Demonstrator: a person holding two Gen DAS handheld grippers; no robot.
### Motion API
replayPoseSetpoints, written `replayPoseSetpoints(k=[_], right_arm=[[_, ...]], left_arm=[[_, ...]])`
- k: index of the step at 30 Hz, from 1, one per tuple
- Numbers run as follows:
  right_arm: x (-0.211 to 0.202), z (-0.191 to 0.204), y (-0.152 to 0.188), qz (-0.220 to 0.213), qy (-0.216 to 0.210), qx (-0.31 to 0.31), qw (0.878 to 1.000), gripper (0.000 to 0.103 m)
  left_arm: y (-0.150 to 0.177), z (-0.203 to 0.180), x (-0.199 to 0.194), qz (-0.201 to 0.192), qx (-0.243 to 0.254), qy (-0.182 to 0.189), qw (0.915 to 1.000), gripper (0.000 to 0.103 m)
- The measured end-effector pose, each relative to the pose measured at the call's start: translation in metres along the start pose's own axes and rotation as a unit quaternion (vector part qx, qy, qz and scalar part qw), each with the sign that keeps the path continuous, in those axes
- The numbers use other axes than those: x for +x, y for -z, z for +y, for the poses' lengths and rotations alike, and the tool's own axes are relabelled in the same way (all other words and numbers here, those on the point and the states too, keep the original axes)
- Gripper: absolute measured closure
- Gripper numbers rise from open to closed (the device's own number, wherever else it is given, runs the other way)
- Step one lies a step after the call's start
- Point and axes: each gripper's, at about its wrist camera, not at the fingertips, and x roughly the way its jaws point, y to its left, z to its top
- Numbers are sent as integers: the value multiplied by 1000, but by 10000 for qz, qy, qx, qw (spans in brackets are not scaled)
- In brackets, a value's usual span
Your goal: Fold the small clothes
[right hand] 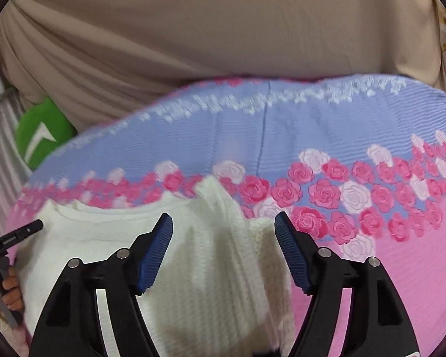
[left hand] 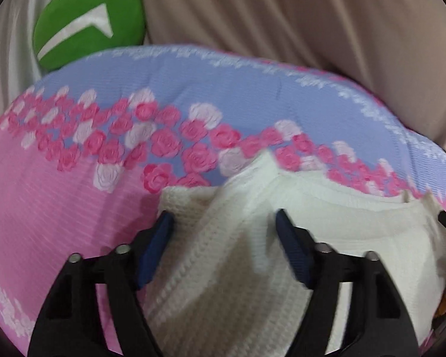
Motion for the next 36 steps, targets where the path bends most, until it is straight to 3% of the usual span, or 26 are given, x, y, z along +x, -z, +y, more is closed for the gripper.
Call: replayPoseSetpoints(k=[1, 2, 3, 5, 6, 8, 11, 12, 13, 16, 17, 19, 21, 23, 25, 28, 31, 34, 36], right_arm=[[-3, 0, 2, -43, -23, -12, 10000, 80], [-9, -2, 3, -135, -131, -3, 9998, 91], [-20, -5, 4, -366, -438, 98, 9983, 95], [-47, -10, 2, -918, -1094, 264, 9894, 95], [-62, -11, 1, -1151, -1226, 268, 9854, 95], [-70, -13, -6, -1265, -930, 194, 9874, 95], [-20, -23, -3, -460, 185, 43, 9988, 95], [1, -28, 1, -70, 199, 100, 9997, 95], [0, -37, -2, -80, -120, 407, 9991, 96], [4, -47, -1, 54, -416, 623, 9972, 91], [2, -52, 0, 35, -526, 767, 9957, 90], [-7, -64, 4, -168, -683, 1098, 9915, 75], [-31, -61, 8, -594, -551, 1197, 9895, 72], [-57, -42, 7, -994, -395, 837, 9907, 70], [-80, -8, 14, -1220, -594, 306, 9903, 70], [-87, 58, 40, -884, -1250, -458, 9871, 69], [-69, 124, 82, -214, -1715, -1242, 9771, 69], [-51, 159, 117, 226, -1527, -1934, 9689, 69], [-52, 155, 127, 123, -1347, -2100, 9683, 70]], left_arm=[[3, 1, -2, -150, 19, -112, 9998, 58], [5, 1, -6, -236, 23, -178, 9996, 72], [6, 3, -11, -315, 2, -143, 9994, 76], [6, 9, -23, -530, -70, -15, 9986, 96], [6, 11, -25, -576, -98, 2, 9983, 96], [7, 14, -18, -500, -127, -51, 9987, 96], [6, 13, -11, -464, -35, -132, 9988, 95], [7, 11, -9, -477, 28, -208, 9986, 95], [8, 9, -9, -495, 83, -284, 9983, 95], [9, 4, -8, -505, 206, -438, 9975, 94], [10, 4, -9, -515, 213, -455, 9974, 94], [11, 4, -10, -543, 208, -463, 9972, 93], [13, 5, -15, -633, 164, -445, 9969, 88], [18, 9, -30, -888, -22, -491, 9948, 73], [27, 3, -53, -1099, 9, -417, 9931, 75], [47, -19, -82, -1261, 242, 18, 9917, 72], [75, -47, -86, -1041, 680, 336, 9917, 68], [98, -67, -74, -728, 1079, 267, 9911, 68], [106, -67, -71, -755, 1219, 121, 9896, 65]])
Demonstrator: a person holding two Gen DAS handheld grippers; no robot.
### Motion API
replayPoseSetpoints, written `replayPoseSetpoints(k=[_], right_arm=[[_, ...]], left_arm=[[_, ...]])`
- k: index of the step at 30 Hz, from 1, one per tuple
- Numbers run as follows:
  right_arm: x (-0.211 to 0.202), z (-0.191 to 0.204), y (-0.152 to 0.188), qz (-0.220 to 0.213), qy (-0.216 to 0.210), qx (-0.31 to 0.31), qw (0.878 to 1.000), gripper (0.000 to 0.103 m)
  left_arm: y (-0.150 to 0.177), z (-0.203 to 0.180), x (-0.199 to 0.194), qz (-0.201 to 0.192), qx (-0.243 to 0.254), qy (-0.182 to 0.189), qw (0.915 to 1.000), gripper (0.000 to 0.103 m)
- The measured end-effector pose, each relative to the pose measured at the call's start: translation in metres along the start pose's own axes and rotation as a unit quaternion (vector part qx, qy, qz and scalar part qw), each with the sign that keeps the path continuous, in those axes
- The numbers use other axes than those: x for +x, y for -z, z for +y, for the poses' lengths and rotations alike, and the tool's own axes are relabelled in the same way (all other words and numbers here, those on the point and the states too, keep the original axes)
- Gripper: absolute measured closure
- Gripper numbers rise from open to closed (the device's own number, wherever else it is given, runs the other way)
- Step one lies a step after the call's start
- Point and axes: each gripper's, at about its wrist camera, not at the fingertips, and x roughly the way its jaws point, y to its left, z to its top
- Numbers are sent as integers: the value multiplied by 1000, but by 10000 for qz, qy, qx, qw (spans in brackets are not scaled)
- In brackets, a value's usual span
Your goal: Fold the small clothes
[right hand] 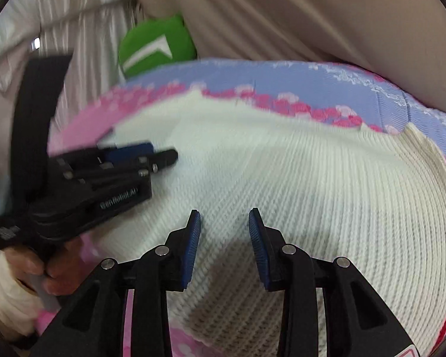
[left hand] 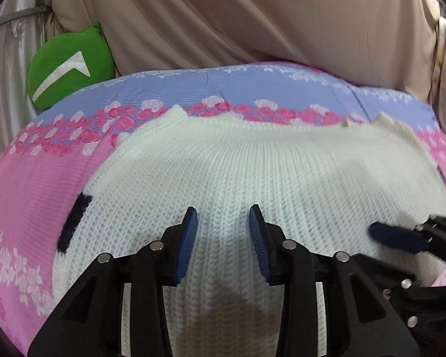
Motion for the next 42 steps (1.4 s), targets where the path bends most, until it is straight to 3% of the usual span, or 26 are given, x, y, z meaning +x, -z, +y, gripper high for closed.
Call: replayPoseSetpoints(k=[2, 5, 7, 10, 12, 16, 18, 21, 23, 26, 28, 32, 36, 37, 39, 42], right_arm=[[-16, -23, 11, -79, 75, 393, 9992, 70], [-44, -79, 42, -193, 649, 1135, 9912, 75], [-66, -119, 67, -326, 544, 1779, 9820, 96], [-90, -151, 94, -330, 1006, 2179, 9702, 103], [-96, -164, 106, -387, 760, 2447, 9658, 103], [-96, -151, 95, -350, 997, 2259, 9684, 102], [-101, -136, 81, -529, 788, 2223, 9703, 88], [-94, -99, 50, -626, 481, 1750, 9814, 83], [-82, -76, 29, -620, 208, 1452, 9872, 82], [-51, -44, -1, -458, -41, 963, 9943, 80], [-23, -28, -18, -237, -227, 740, 9967, 79], [29, -14, -23, 283, -157, 567, 9979, 78], [30, -13, -13, 102, -146, 485, 9987, 78], [30, -16, -11, 29, -235, 562, 9981, 78], [29, -21, -6, -108, -367, 666, 9970, 78], [27, -21, -6, -132, -357, 673, 9970, 77]], left_arm=[[7, 8, -4, -52, 8, 34, 10000, 63], [19, 25, -15, -119, -83, 44, 9999, 62], [28, 37, -24, -130, -228, 32, 9997, 59], [38, 56, -34, -84, -478, 47, 9988, 59], [43, 64, -38, -62, -601, 30, 9982, 59], [53, 72, -48, -14, -723, -85, 9973, 59], [60, 81, -59, -4, -886, -63, 9961, 59], [61, 97, -71, 42, -1255, 109, 9920, 59], [54, 109, -79, -34, -1609, 122, 9869, 51], [42, 121, -87, -298, -1829, -155, 9826, 30], [33, 128, -82, -255, -1932, -224, 9806, 23], [27, 138, -51, 155, -2189, 20, 9756, 17], [38, 138, -12, 603, -2470, 311, 9666, 15], [38, 134, -14, 409, -2407, 254, 9694, 12], [37, 126, -11, 428, -2276, 124, 9727, 11], [34, 120, -10, 411, -2165, 235, 9751, 15]])
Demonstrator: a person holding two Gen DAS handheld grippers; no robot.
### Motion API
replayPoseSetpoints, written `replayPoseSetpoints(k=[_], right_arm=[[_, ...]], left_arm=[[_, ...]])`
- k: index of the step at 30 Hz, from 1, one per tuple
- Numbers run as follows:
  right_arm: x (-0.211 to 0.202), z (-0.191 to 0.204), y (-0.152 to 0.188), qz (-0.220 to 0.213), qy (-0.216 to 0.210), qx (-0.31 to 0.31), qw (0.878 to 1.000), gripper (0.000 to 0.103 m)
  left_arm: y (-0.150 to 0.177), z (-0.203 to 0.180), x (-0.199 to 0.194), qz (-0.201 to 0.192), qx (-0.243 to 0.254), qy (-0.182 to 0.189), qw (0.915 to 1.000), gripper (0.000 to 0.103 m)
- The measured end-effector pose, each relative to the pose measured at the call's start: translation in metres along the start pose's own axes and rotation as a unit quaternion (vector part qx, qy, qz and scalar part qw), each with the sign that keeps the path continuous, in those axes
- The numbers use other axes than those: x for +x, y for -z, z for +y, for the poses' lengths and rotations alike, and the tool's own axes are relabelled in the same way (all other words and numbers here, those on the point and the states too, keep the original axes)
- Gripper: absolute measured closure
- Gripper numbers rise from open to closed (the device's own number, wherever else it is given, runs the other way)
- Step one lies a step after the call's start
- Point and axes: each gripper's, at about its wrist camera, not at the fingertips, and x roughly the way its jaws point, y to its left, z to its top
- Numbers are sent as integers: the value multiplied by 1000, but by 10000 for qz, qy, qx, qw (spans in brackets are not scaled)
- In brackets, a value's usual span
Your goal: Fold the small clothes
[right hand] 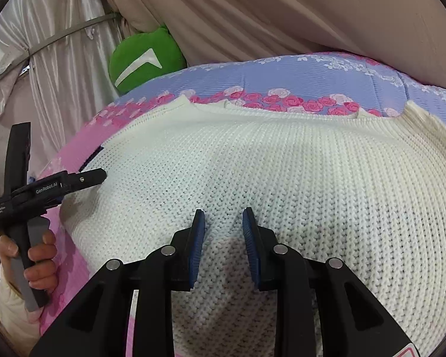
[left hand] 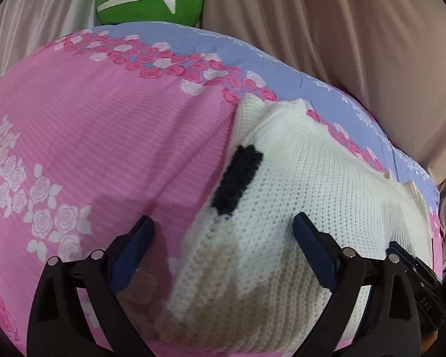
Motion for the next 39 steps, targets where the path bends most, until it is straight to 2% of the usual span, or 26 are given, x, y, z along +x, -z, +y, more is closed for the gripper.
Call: replayPoseSetpoints(k=[2, 5, 6, 8, 11, 16, 19, 21, 24, 28, 30, 33, 36, 38, 39], right_arm=[[0, 3, 0, -7, 57, -57, 10000, 77], [0, 2, 0, -11, 22, -42, 10000, 76], [0, 2, 1, -14, 0, -23, 10000, 76], [-1, 1, 1, -23, -23, -4, 10000, 76], [-2, 1, 2, -36, -58, 2, 10000, 74], [-13, 8, 5, -222, -62, 0, 9997, 52], [-37, 4, 10, -368, -46, 183, 9991, 46], [-59, -8, 19, -544, 60, 435, 9976, 40], [-93, -41, 45, -679, 118, 1057, 9920, 39], [-135, -84, 80, -739, 568, 1554, 9834, 38], [-151, -100, 93, -774, 751, 1726, 9791, 38], [-167, -121, 107, -922, 478, 2105, 9721, 38], [-173, -125, 103, -1015, 460, 2177, 9696, 37], [-181, -121, 88, -1144, 510, 1947, 9728, 36], [-184, -120, 82, -1194, 470, 1891, 9735, 36]], left_arm=[[-1, -2, 0, 19, 27, 159, 9999, 38], [-5, -5, 0, 64, -48, 369, 9993, 55], [-6, -8, -2, 31, -21, 360, 9993, 65], [-9, -20, -10, -122, 126, 245, 9995, 75], [-16, -44, -28, -352, 317, 345, 9983, 77], [-27, -110, -61, -672, 834, 786, 9911, 78], [-23, -161, -74, -752, 1242, 1040, 9839, 78], [-15, -197, -76, -704, 1541, 1198, 9782, 78], [4, -242, -68, -480, 1937, 1379, 9701, 78], [47, -292, -32, 119, 2487, 1446, 9577, 78], [69, -304, -11, 411, 2742, 1273, 9523, 78], [89, -314, -12, 75, 3174, 934, 9437, 74], [80, -299, -30, 188, 2893, 1311, 9480, 66], [74, -277, -51, 160, 2604, 1540, 9530, 51], [74, -266, -61, 84, 2503, 1588, 9550, 47]])
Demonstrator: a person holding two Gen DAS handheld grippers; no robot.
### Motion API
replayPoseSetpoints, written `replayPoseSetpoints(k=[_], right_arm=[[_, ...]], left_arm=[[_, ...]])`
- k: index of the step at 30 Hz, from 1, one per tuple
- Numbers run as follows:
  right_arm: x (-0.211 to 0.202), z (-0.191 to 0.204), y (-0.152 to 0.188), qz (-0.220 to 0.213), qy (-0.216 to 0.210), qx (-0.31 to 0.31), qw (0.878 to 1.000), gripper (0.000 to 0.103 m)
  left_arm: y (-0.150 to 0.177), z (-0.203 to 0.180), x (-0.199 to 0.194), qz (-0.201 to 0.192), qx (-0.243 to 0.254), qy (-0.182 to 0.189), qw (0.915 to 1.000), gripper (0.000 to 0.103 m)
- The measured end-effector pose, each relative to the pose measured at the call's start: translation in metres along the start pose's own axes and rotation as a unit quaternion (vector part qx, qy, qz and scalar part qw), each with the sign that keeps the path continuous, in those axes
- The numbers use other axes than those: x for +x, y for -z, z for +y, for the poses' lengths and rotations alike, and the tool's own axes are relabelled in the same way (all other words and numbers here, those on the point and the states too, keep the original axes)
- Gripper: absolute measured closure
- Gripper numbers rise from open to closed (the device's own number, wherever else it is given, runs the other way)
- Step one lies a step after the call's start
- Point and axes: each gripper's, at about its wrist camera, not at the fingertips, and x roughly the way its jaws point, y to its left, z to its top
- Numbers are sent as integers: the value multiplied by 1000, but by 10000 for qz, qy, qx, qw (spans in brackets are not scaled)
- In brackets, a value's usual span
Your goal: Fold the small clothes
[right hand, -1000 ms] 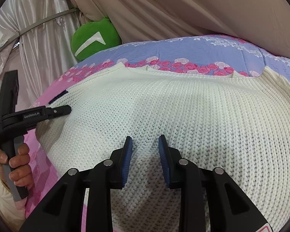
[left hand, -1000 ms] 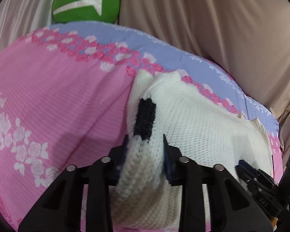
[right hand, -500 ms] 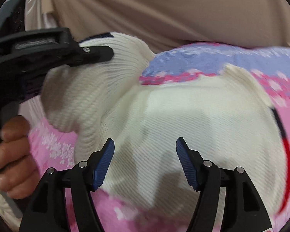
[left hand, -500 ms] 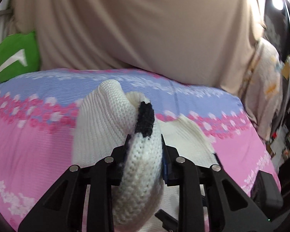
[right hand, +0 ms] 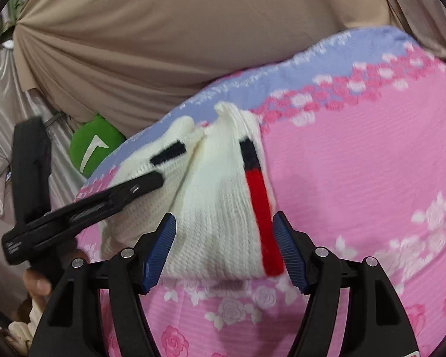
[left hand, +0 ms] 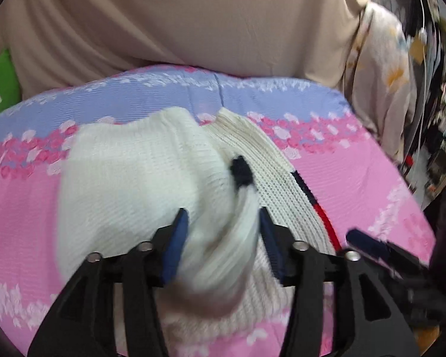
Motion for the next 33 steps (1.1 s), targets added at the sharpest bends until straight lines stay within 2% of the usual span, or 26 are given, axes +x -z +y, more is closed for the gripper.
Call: replayPoseSetpoints(k=[1, 3, 5, 7, 10, 14, 15, 16, 17, 18, 20, 22, 24, 27, 28, 30, 31, 33], right_arm=[[1, 4, -9, -39, -136, -62, 9999, 33], [7, 16, -26, -36, -370, -148, 9992, 28], [21, 29, -39, 68, -451, -280, 9986, 20], [44, 44, -49, 286, -517, -479, 9971, 18], [87, 60, -56, 795, -564, -519, 9939, 18], [132, 74, -50, 1295, -161, -748, 9886, 18], [140, 77, -48, 1333, -172, -798, 9877, 30], [143, 79, -46, 1376, -230, -830, 9867, 56], [141, 80, -48, 1340, -343, -816, 9870, 68], [133, 80, -51, 1216, -522, -756, 9883, 75], [99, 69, -61, 703, -1113, -491, 9901, 78], [69, 49, -66, 290, -1301, -174, 9909, 79], [55, 19, -59, 98, -976, 139, 9951, 79], [82, -28, -39, 708, -419, 548, 9951, 77], [90, -41, -29, 828, -473, 679, 9931, 77], [80, -50, -25, 683, -814, 880, 9904, 74], [72, -47, -26, 631, -825, 798, 9914, 67], [51, -37, -27, 367, -555, 499, 9965, 59]], left_arm=[[6, 7, -14, -100, -65, 2, 9999, 41], [16, 19, -32, -175, -145, -77, 9997, 40], [31, 32, -45, -163, -174, -254, 9994, 32], [41, 41, -48, -90, -185, -533, 9984, 31], [56, 52, -48, 50, -275, -644, 9975, 30], [67, 58, -33, 255, -306, -778, 9962, 29], [68, 59, -29, 294, -300, -825, 9957, 29], [69, 61, -23, 358, -315, -854, 9952, 30], [70, 62, -18, 410, -339, -839, 9951, 30], [71, 64, -15, 468, -378, -834, 9947, 30], [72, 69, -12, 531, -493, -857, 9937, 30], [72, 70, -14, 512, -503, -827, 9940, 30], [72, 68, -13, 509, -474, -812, 9943, 30], [76, 67, -3, 615, -473, -836, 9935, 30], [77, 66, -1, 616, -471, -856, 9933, 30], [77, 61, -7, 561, -390, -845, 9941, 32], [77, 59, -13, 491, -383, -788, 9949, 32], [75, 55, -32, 332, -346, -670, 9966, 32]])
